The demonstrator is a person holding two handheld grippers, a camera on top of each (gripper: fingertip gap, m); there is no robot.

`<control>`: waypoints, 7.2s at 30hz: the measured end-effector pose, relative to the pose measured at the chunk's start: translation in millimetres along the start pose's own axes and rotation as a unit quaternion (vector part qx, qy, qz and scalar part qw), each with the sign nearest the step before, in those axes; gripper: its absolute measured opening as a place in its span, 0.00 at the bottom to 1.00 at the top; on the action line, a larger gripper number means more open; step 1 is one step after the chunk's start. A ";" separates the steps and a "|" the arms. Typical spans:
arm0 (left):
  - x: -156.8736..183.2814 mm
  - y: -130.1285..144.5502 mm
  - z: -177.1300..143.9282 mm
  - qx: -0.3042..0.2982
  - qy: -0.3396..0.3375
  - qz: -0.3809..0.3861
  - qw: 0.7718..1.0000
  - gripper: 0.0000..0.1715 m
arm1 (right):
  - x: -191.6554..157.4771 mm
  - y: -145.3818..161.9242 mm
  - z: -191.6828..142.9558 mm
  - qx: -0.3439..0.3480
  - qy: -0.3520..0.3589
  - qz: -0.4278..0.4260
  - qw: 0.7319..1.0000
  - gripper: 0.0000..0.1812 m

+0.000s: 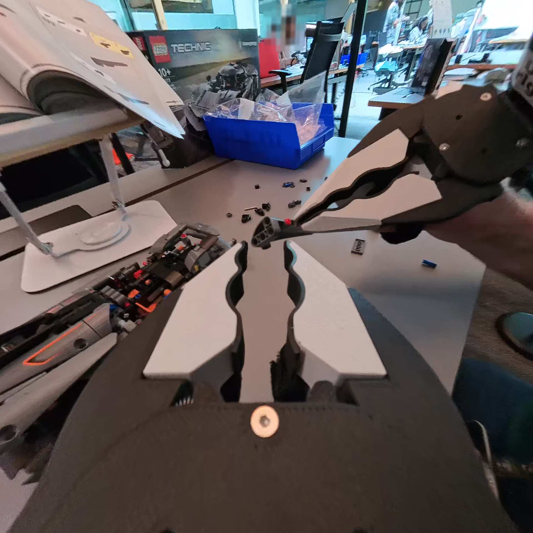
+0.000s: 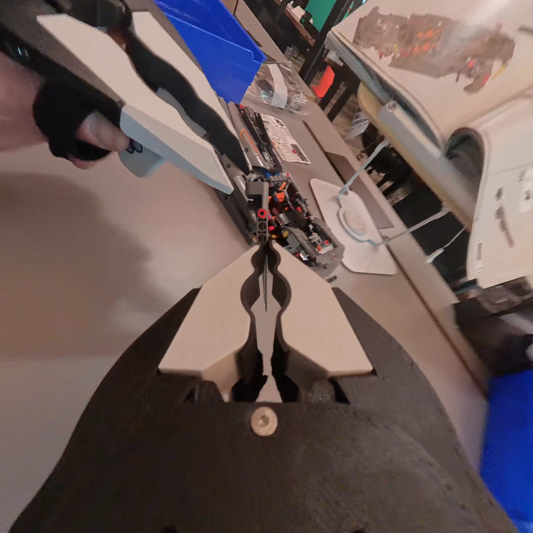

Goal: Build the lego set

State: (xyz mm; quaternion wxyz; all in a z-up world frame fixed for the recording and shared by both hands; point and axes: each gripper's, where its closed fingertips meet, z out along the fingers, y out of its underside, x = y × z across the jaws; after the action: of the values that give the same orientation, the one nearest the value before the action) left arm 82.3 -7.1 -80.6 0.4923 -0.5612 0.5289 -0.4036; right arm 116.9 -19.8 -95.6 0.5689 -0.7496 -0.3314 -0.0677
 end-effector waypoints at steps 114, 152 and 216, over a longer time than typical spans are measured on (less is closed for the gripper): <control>-13.3 98.3 7.1 -0.206 0.028 0.056 0.976 0.14 | -38.7 54.1 -29.3 -0.024 -0.008 -0.091 0.995 0.10; -34.6 93.9 3.8 -0.173 -0.036 0.079 0.981 0.18 | 214.8 222.6 -145.9 -0.115 0.186 0.287 0.933 0.11; -31.9 95.8 6.4 -0.179 -0.031 0.095 0.979 0.16 | 89.9 145.3 -108.9 -0.182 -0.149 0.183 0.955 0.09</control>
State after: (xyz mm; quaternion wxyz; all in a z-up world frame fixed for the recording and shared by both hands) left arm 66.1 29.6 -173.5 0.4362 -0.5998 0.6278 -0.2366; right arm 299.6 -99.2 -132.5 0.3698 -0.8898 -0.2516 0.0910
